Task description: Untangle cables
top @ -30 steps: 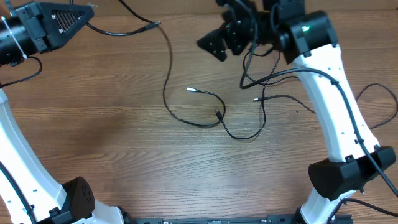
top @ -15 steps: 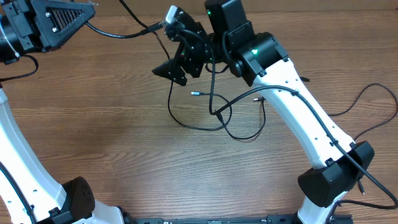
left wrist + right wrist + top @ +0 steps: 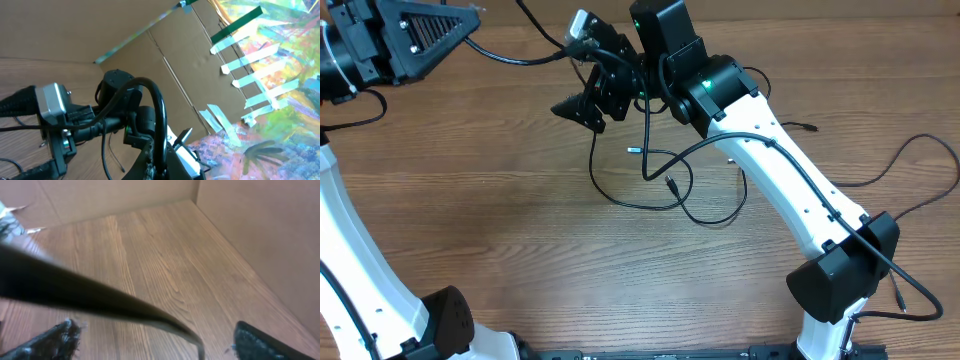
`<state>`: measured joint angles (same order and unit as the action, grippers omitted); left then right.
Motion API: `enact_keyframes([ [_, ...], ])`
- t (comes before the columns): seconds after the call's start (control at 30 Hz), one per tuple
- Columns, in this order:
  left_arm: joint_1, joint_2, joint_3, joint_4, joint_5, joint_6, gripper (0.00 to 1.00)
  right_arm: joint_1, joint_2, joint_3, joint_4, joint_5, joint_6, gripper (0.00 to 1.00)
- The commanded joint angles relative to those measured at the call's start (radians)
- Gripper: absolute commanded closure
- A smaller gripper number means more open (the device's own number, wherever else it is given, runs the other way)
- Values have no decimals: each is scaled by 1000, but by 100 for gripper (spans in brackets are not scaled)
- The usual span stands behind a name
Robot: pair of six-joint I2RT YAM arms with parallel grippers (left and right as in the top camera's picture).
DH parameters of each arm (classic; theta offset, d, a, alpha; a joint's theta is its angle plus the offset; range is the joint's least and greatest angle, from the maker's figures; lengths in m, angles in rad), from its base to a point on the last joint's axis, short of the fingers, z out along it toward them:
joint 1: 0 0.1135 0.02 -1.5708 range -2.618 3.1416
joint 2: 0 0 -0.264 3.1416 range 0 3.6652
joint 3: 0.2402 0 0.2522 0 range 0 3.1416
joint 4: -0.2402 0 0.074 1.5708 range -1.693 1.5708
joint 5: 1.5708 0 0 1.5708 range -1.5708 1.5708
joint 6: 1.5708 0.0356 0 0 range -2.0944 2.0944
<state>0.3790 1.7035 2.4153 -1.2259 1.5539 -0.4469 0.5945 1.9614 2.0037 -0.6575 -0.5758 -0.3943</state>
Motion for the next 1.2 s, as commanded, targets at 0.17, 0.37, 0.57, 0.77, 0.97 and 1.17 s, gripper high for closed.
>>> enact_keyframes([
  [0.17, -7, -32, 18, 5, 26, -9, 96, -1, 32, -1, -79, 92, 4, 96],
  [0.37, -7, -32, 18, 5, 26, 5, 96, -3, 32, -1, -87, 141, 54, 96],
  [0.57, -7, -32, 18, 5, 26, 5, 96, 1, 32, -1, -59, 100, 53, 11],
  [0.77, -7, -32, 18, 5, 26, 1, 96, 1, 47, -1, 47, 14, 63, 15],
  [0.97, -7, -32, 18, 4, 26, -6, 96, 3, 50, -1, 184, -44, 172, 27],
  [1.17, -7, -32, 18, 4, 26, 10, 96, 8, 50, -1, 252, -47, 256, 96],
])
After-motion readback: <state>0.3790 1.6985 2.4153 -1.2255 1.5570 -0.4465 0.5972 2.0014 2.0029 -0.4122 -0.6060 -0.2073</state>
